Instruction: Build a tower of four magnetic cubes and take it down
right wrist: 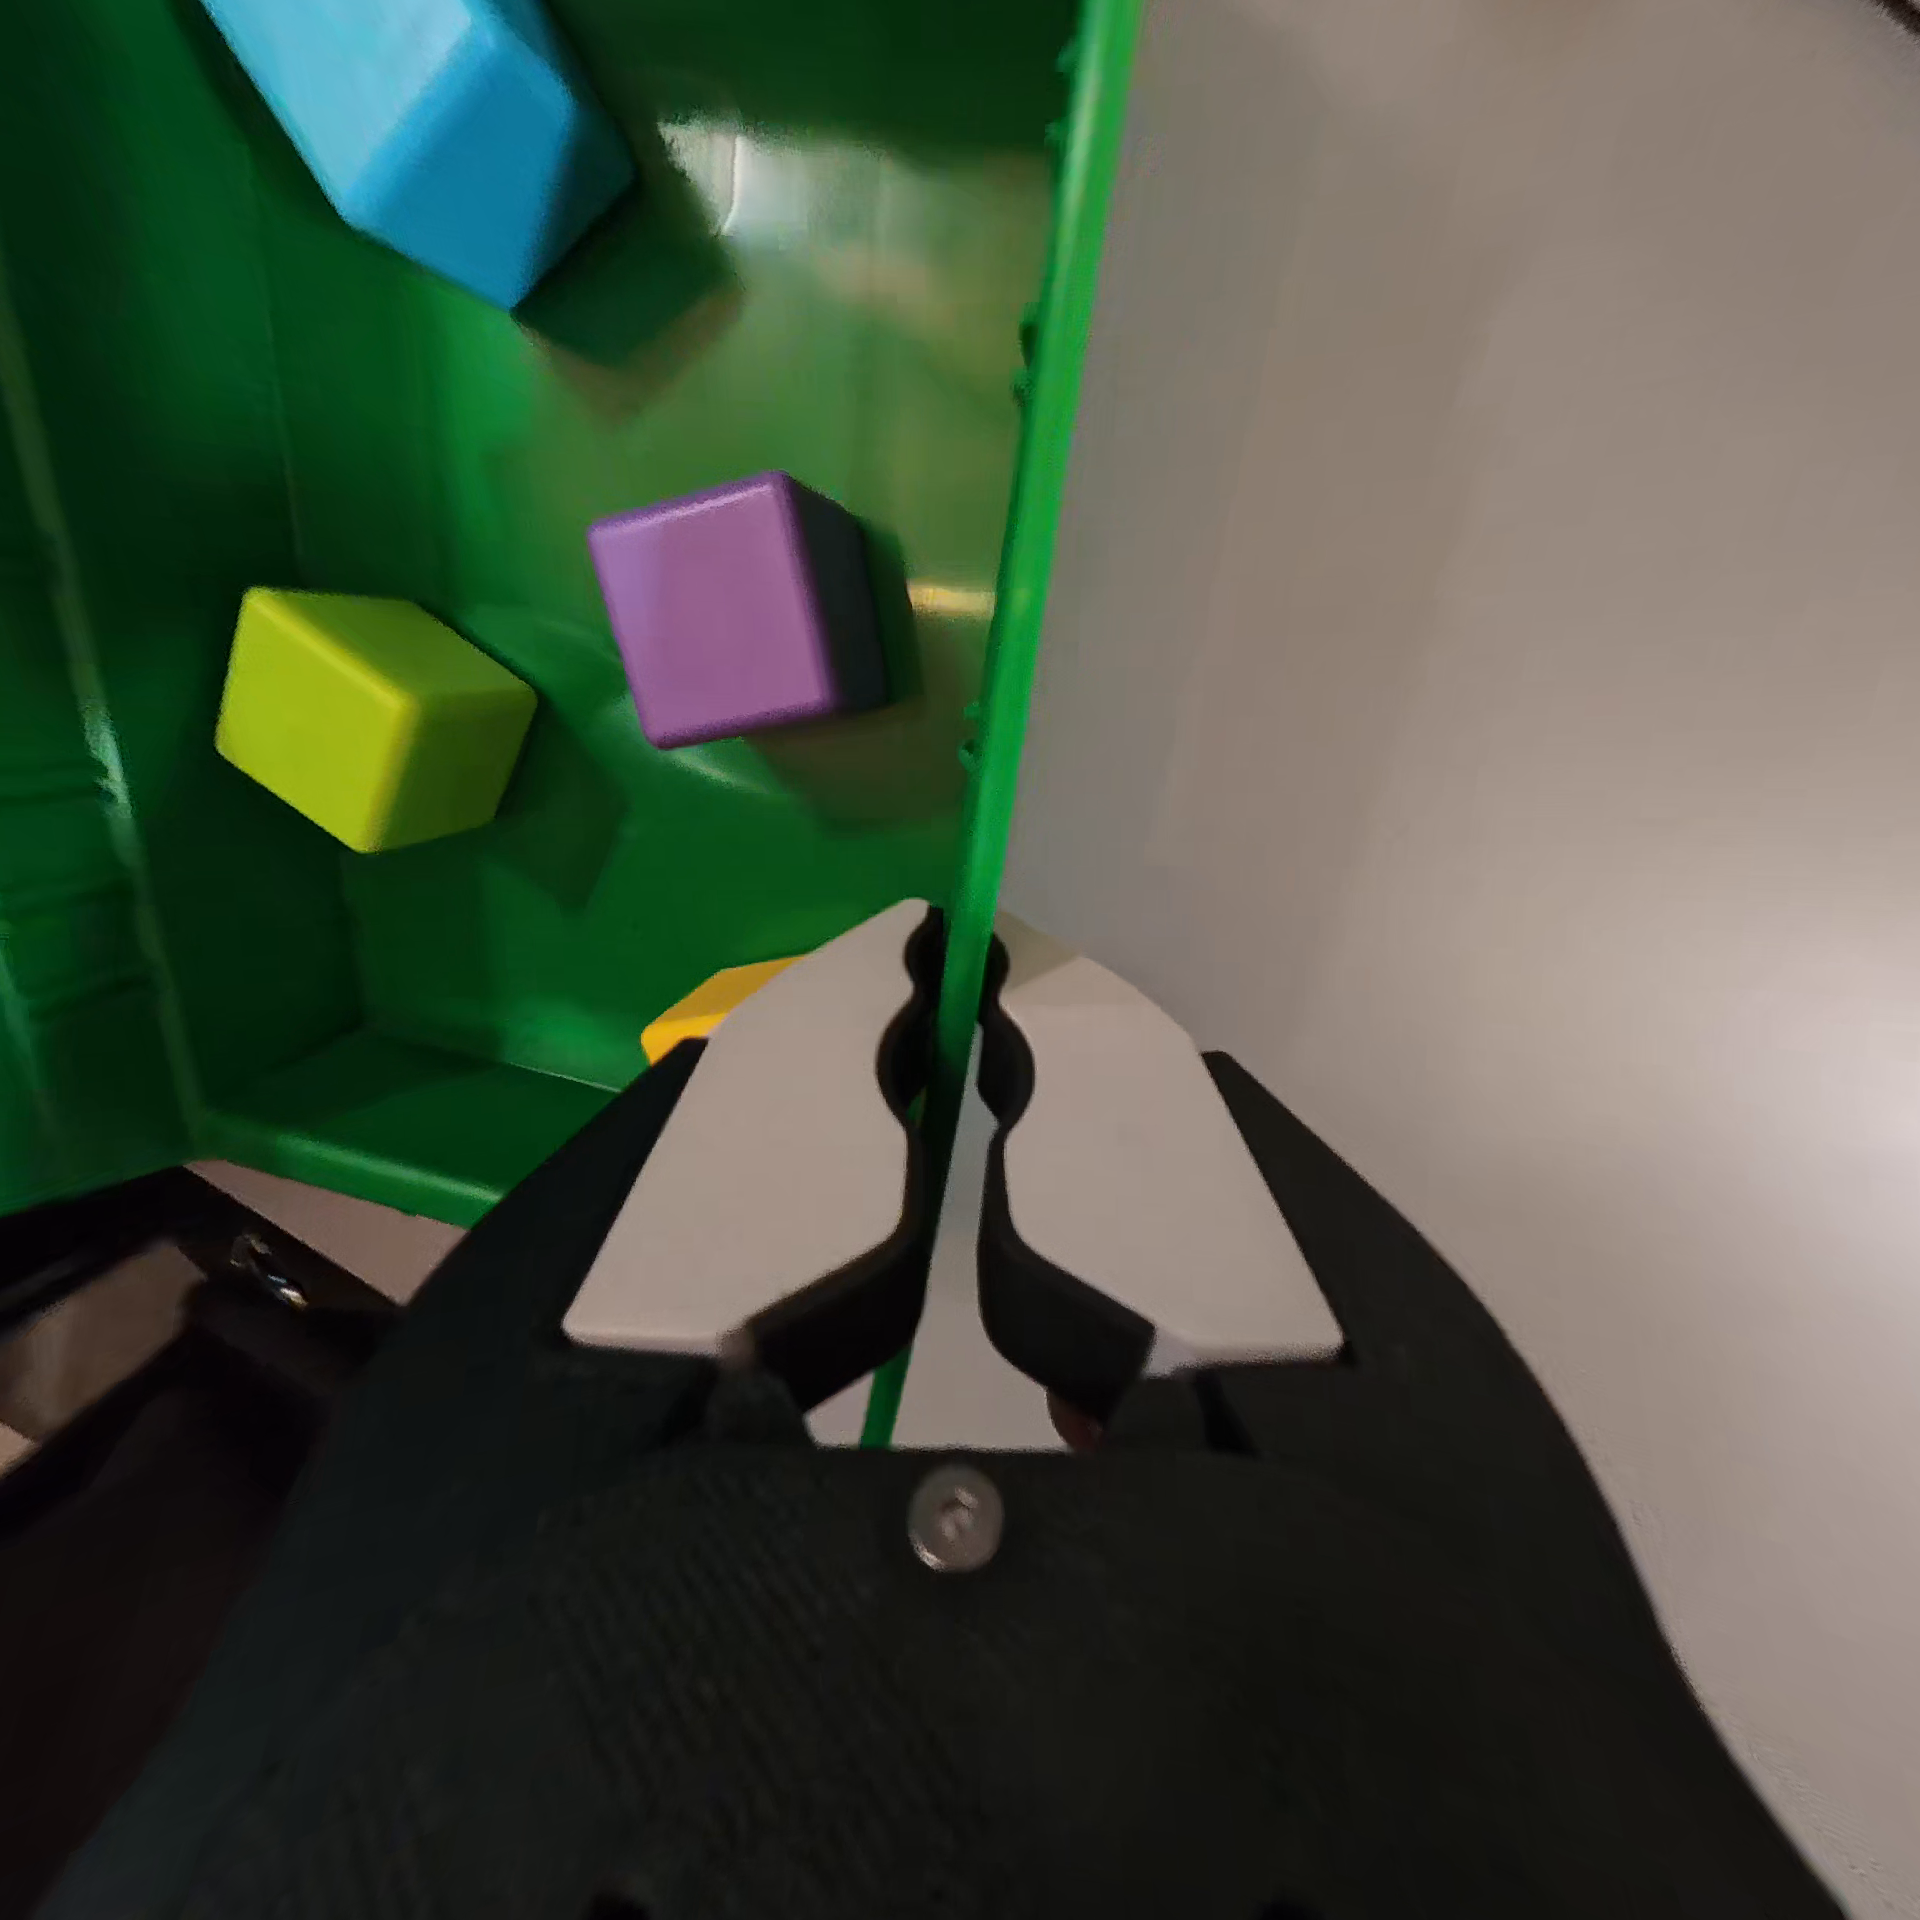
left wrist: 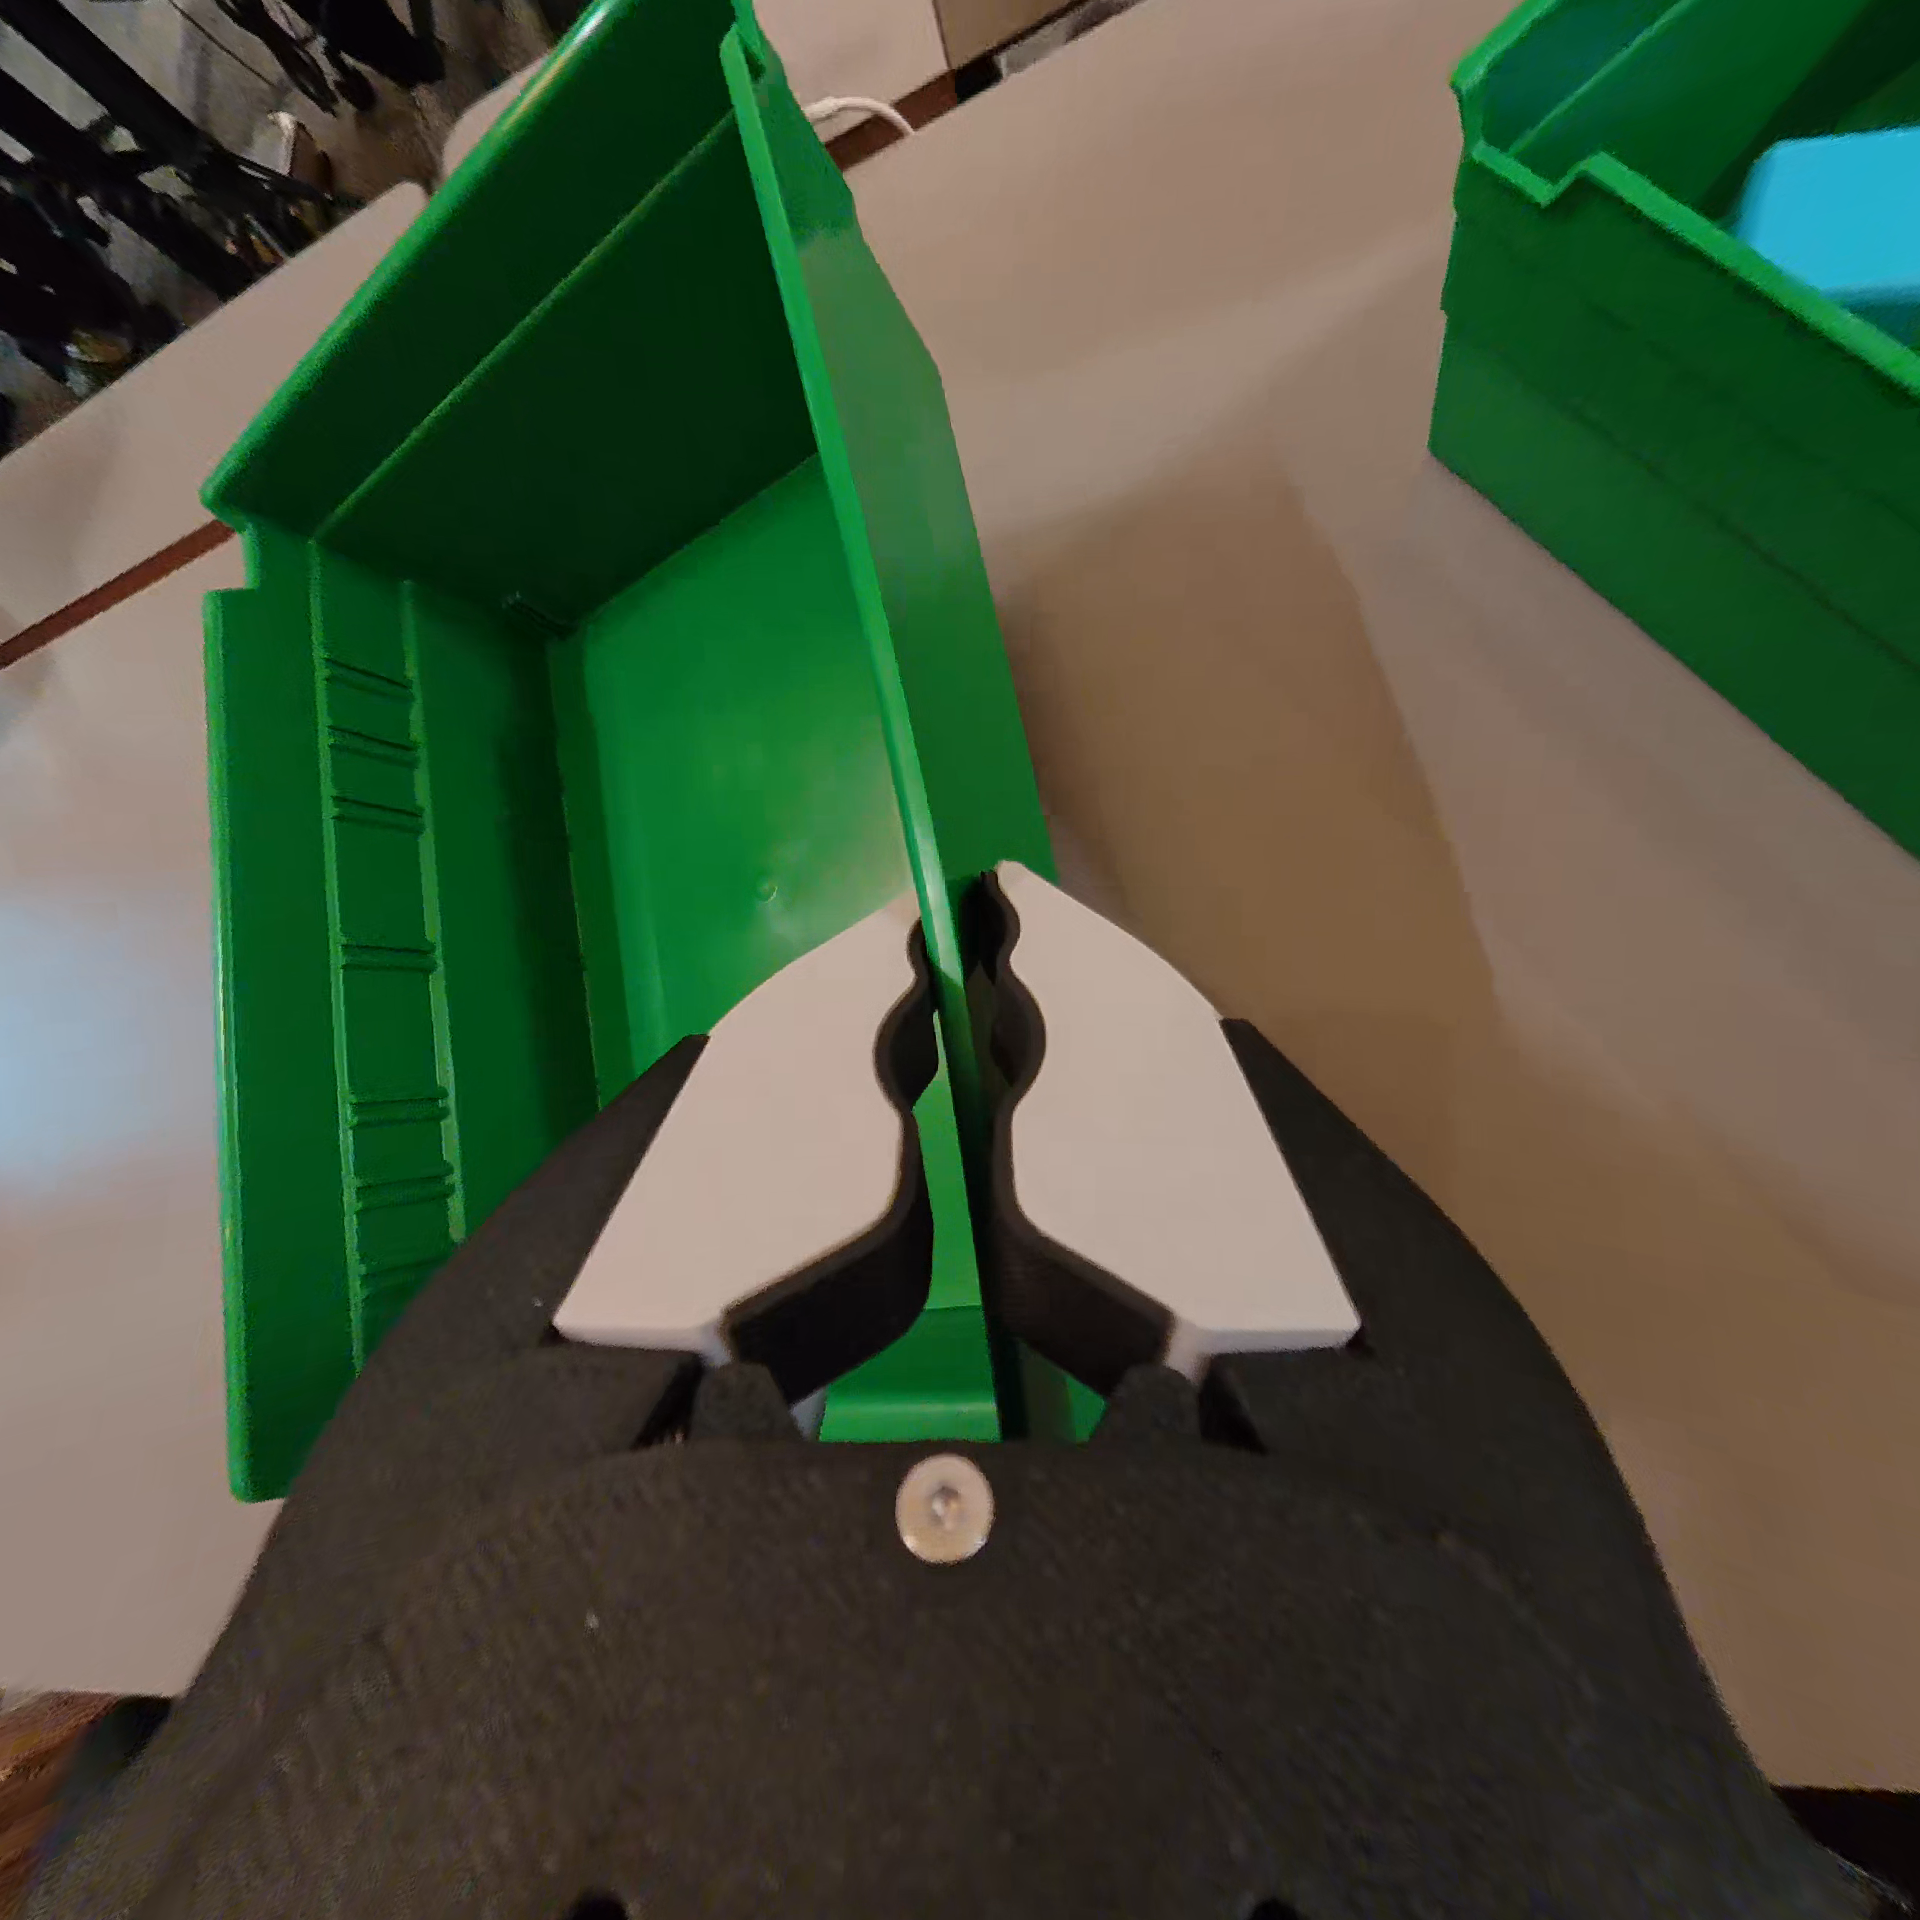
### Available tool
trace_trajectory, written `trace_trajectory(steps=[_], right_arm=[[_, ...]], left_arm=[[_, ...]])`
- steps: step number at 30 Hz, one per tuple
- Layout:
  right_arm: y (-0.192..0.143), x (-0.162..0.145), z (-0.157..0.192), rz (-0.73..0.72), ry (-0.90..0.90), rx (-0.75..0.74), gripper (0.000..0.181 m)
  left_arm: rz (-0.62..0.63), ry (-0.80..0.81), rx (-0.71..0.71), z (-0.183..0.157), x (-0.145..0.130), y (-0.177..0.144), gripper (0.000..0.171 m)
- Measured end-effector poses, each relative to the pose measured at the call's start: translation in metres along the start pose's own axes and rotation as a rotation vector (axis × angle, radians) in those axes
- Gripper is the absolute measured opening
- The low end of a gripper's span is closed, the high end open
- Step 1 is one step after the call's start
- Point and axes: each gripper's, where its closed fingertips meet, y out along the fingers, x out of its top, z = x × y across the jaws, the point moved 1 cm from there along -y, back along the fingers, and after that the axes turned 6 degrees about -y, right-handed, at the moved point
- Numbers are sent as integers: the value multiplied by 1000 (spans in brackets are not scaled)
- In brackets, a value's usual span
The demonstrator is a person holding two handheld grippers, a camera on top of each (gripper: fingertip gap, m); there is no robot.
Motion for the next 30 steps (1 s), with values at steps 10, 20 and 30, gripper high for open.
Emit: trace_trajectory(steps=[10, 20, 30], right_arm=[[16, 39, 37, -123, 158, 67, 6], [53, 125, 138, -134, 179, 75, 12], [76, 154, 224, -145, -1, 77, 13]], left_arm=[[-45, -91, 77, 57, 3, -53, 9], [-70, -197, 192, 113, -16, -95, 8], [-107, -237, 199, 128, -21, -108, 8]])
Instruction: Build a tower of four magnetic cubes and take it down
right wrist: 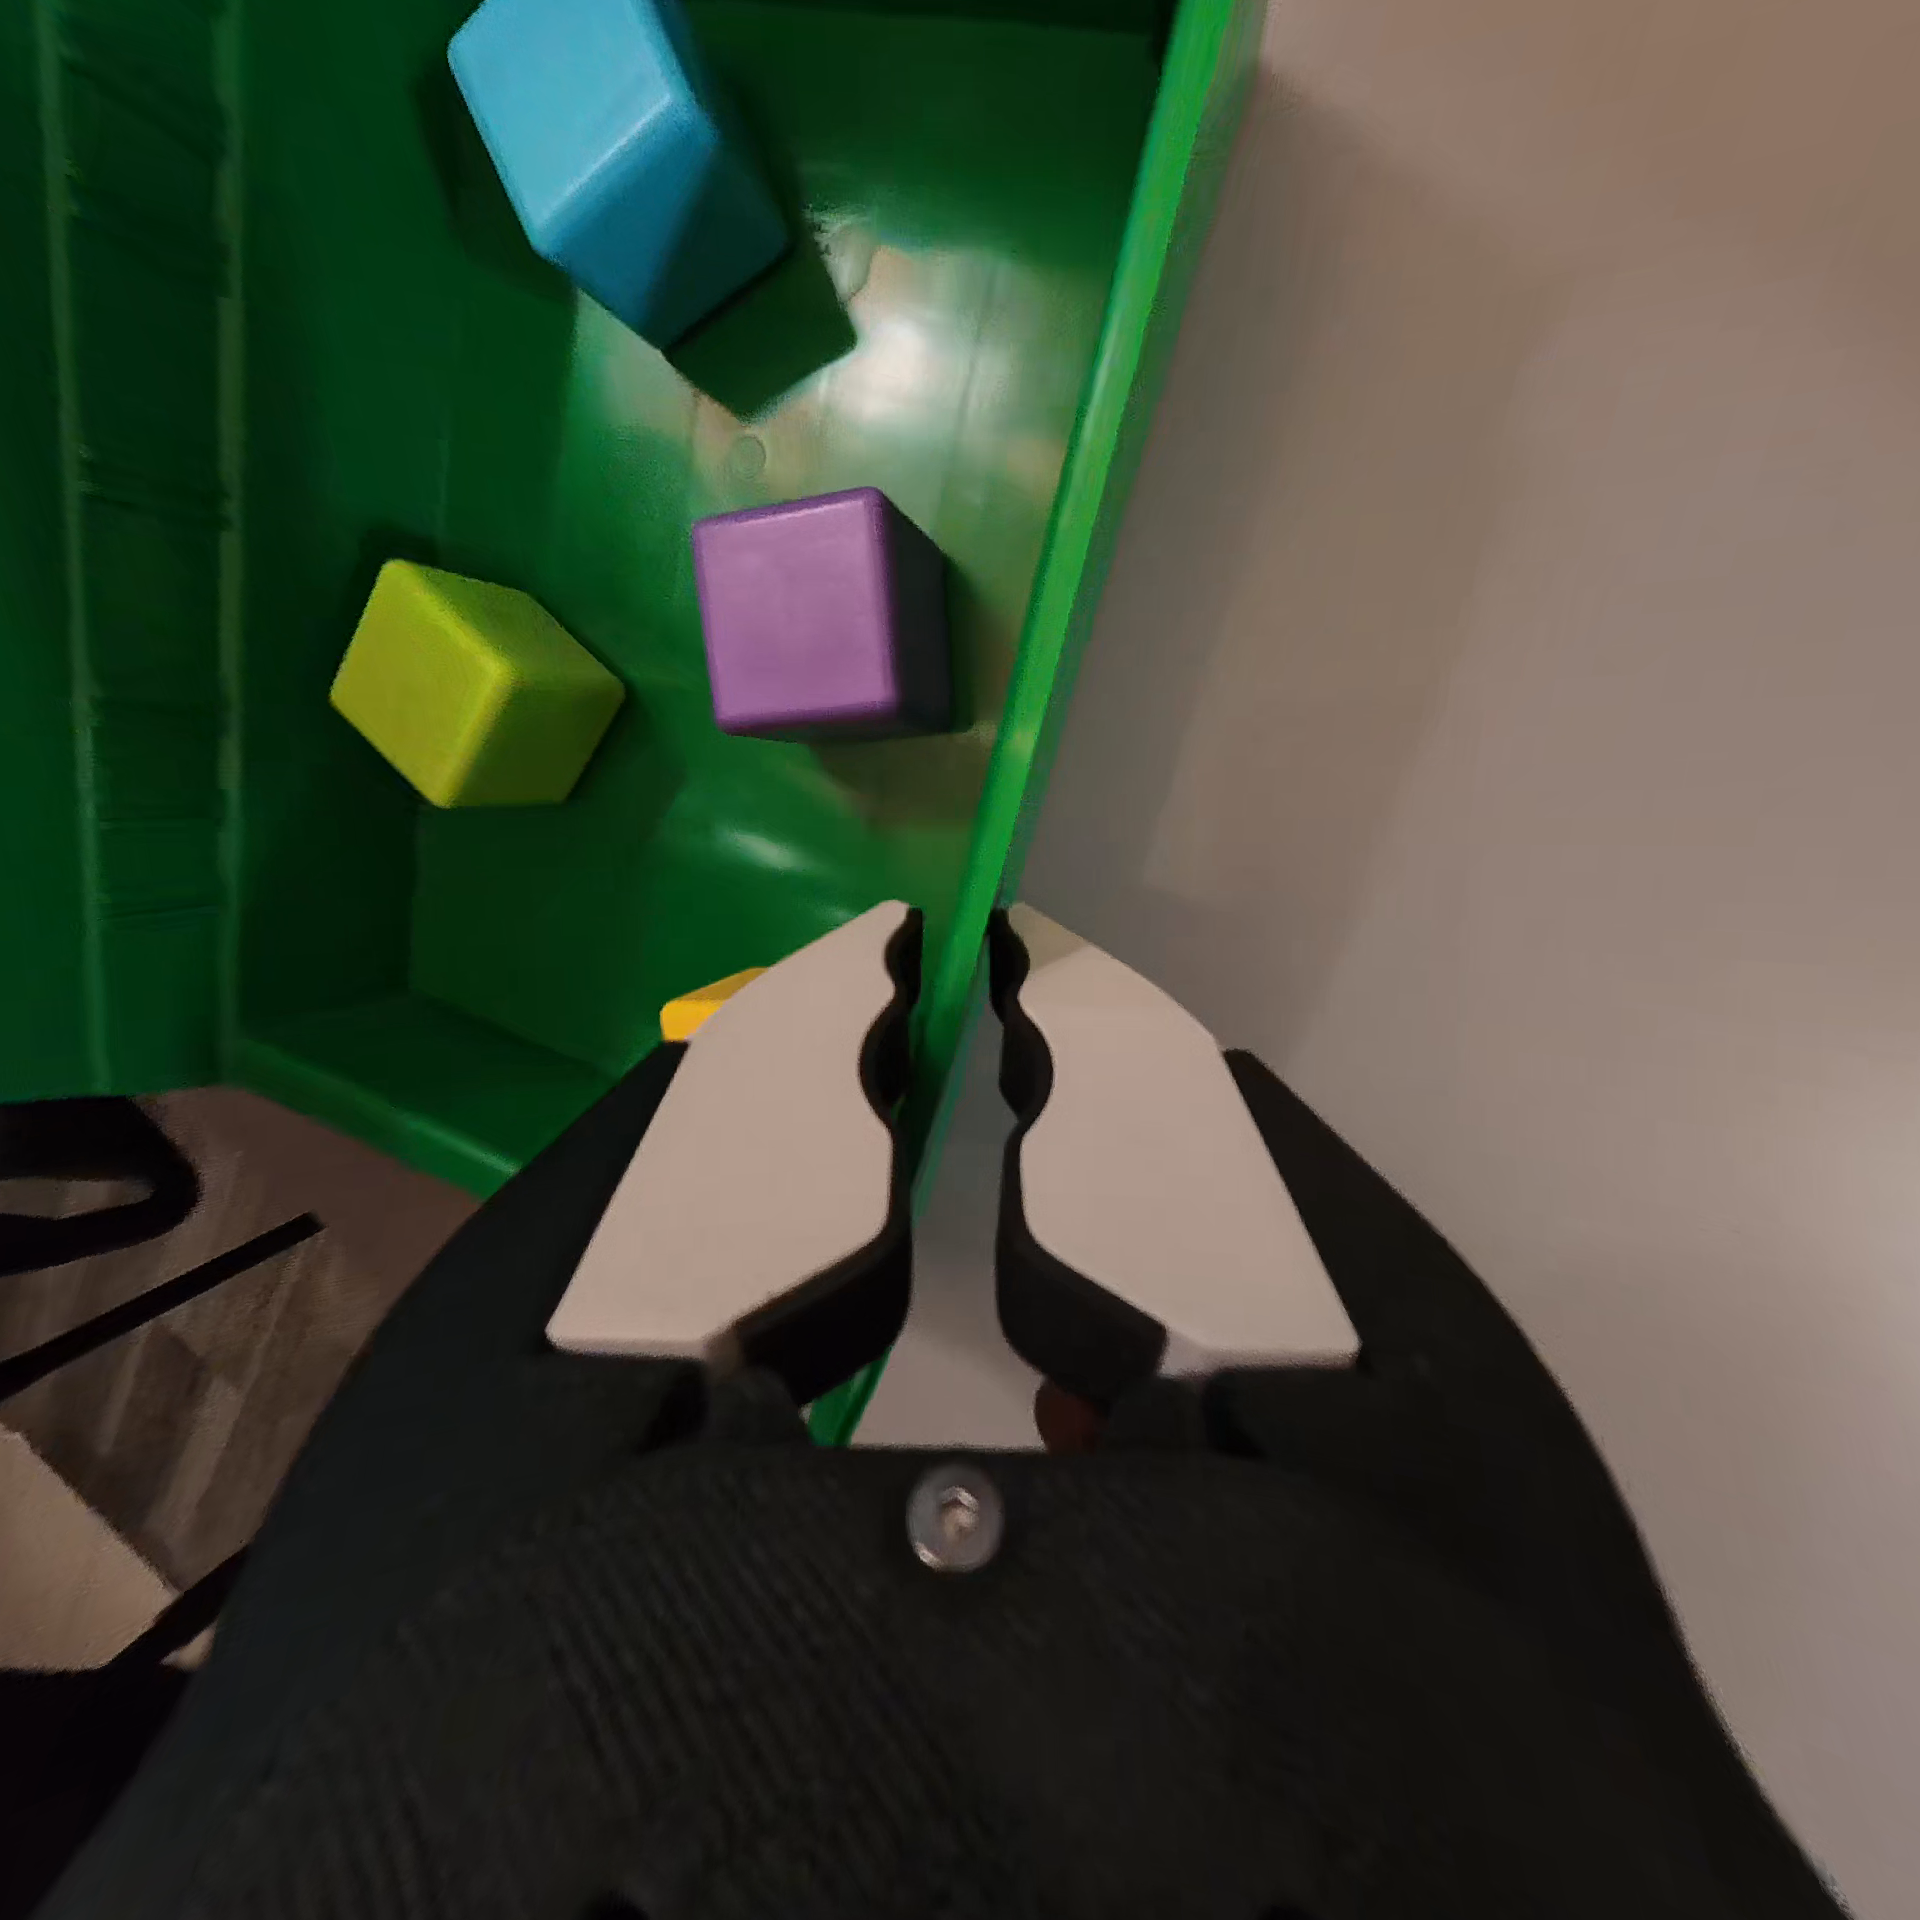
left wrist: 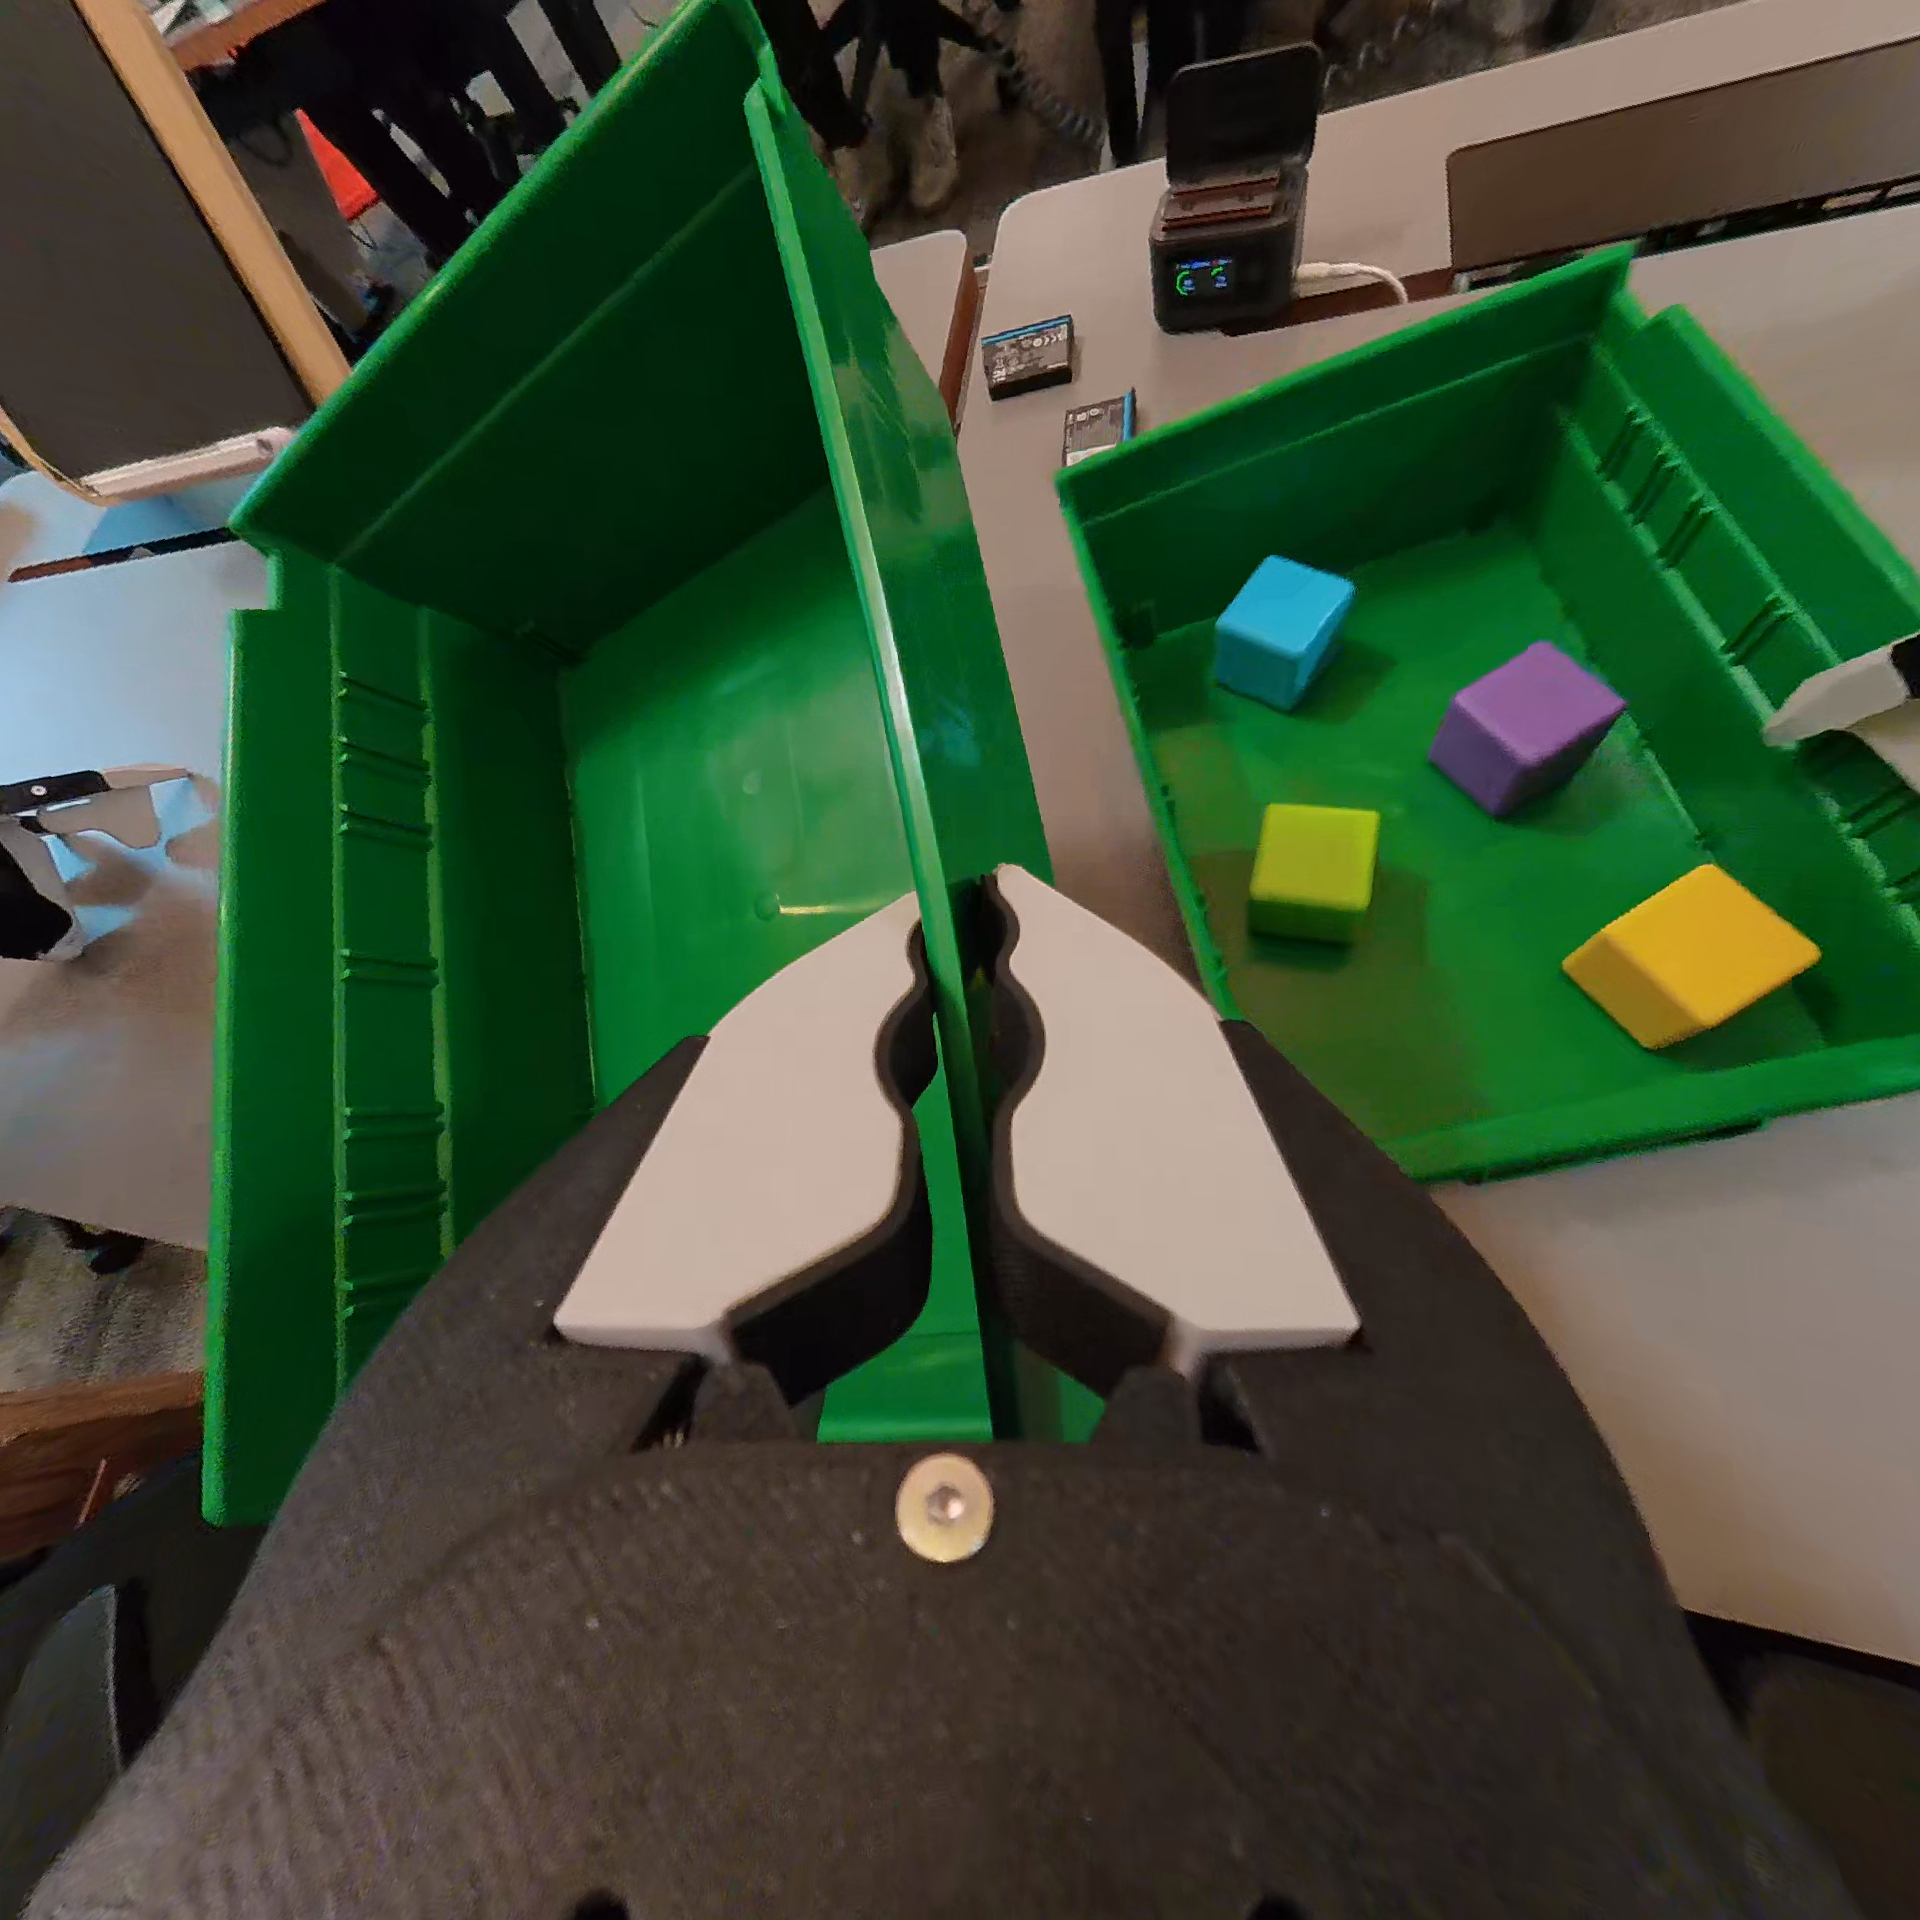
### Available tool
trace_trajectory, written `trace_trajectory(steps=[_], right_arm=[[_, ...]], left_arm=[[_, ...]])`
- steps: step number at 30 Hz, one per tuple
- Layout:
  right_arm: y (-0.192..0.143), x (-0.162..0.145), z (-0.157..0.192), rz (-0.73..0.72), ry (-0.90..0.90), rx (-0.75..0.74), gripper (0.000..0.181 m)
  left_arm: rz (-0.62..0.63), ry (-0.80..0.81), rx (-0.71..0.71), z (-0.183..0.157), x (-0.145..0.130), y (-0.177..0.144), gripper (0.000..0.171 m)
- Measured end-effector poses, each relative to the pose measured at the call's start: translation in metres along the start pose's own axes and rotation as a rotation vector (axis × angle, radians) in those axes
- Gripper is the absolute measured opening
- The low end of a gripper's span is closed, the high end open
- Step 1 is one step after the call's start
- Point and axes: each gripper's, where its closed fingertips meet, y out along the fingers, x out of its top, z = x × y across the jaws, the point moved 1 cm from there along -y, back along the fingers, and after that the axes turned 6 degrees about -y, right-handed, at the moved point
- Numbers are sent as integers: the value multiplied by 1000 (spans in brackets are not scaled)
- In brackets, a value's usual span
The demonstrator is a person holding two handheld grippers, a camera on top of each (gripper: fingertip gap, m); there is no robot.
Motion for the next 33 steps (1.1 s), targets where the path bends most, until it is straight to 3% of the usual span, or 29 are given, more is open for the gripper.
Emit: trace_trajectory(steps=[8, 17, 20, 33], right_arm=[[-2, -17, 41, -8, -51, 162, 29], [-47, -45, 44, -109, -47, 311, 20], [-55, -53, 40, -138, -28, 315, 2], [-29, -60, 77, -115, -103, 312, 0]], left_arm=[[-5, 20, -21, -11, 4, 2, 8], [20, 20, -53, -15, -1, 7, 8], [30, 16, -54, -14, -3, 10, 8], [8, 13, -44, -8, 1, -3, 8]])
